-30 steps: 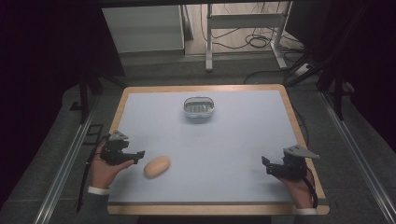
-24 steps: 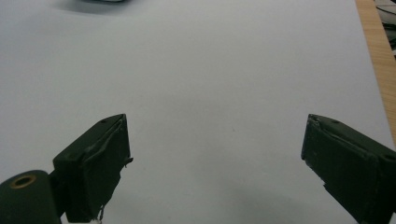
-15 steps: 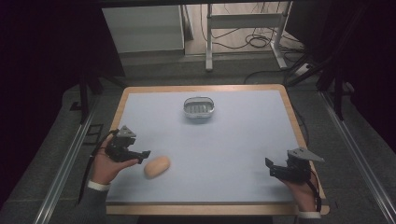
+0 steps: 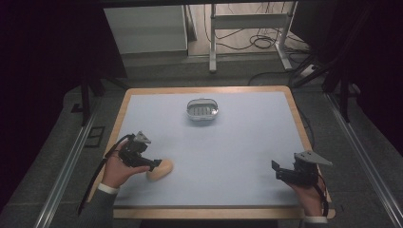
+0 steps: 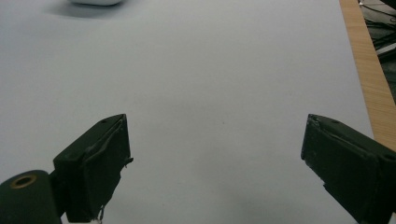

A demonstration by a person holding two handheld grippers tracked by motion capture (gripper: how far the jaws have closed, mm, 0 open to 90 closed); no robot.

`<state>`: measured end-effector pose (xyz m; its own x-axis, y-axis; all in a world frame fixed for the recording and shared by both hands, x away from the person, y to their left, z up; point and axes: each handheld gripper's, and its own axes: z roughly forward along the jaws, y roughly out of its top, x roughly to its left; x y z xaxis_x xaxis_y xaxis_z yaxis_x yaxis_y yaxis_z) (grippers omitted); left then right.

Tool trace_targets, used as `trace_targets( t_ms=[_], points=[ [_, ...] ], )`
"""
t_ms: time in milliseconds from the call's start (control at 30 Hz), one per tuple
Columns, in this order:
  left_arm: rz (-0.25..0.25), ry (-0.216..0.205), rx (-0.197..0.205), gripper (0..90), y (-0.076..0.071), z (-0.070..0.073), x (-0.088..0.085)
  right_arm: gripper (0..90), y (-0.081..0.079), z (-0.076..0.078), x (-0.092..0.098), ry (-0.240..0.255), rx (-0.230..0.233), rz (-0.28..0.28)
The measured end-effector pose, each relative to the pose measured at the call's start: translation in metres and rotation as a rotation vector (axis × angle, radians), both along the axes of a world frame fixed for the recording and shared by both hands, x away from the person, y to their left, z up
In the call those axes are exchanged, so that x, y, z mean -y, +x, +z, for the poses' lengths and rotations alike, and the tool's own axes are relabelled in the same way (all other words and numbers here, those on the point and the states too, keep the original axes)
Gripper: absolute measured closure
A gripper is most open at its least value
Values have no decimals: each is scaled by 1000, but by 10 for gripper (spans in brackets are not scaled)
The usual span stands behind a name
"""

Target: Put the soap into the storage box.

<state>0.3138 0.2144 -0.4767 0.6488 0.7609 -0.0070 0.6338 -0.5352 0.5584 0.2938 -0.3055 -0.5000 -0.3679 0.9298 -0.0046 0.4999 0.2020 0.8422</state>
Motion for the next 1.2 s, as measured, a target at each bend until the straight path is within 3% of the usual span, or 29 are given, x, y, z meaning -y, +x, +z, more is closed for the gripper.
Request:
trace_targets(
  t_ms=[100, 167, 400, 933, 1200],
  points=[
    [-12, 5, -3, 186, -3, -3, 4, 81, 0, 0, 0, -6, 1, 4],
    [-33, -3, -27, 186, -6, -8, 9, 80, 0, -1, 0, -4, -4, 1],
    [-65, 48, -74, 186, -7, -24, 20, 80, 0, -1, 0, -3, -4, -1],
    [-68, 77, -120, 208, -4, -40, 25, 80, 1, -3, 1, -8, -7, -4],
    [-64, 85, -123, 304, -6, -43, 25, 80, 1, -3, 1, -12, -10, -11]
  ],
)
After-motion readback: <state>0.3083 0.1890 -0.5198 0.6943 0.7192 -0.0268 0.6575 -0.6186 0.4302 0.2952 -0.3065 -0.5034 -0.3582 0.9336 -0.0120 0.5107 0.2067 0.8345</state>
